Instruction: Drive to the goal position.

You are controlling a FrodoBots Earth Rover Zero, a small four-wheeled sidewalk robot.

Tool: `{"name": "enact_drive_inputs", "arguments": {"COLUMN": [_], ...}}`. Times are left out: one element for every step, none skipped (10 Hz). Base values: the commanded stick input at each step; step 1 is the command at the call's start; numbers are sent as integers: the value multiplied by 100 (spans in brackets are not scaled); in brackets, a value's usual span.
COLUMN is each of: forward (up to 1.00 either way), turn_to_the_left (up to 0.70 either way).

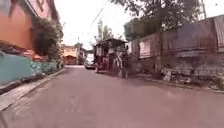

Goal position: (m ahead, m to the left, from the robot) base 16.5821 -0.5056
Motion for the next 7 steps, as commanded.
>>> {"name": "enact_drive_inputs", "arguments": {"forward": [85,85,85,85,85,85,85], "turn_to_the_left": [9,9,9,9,9,9,9]}}
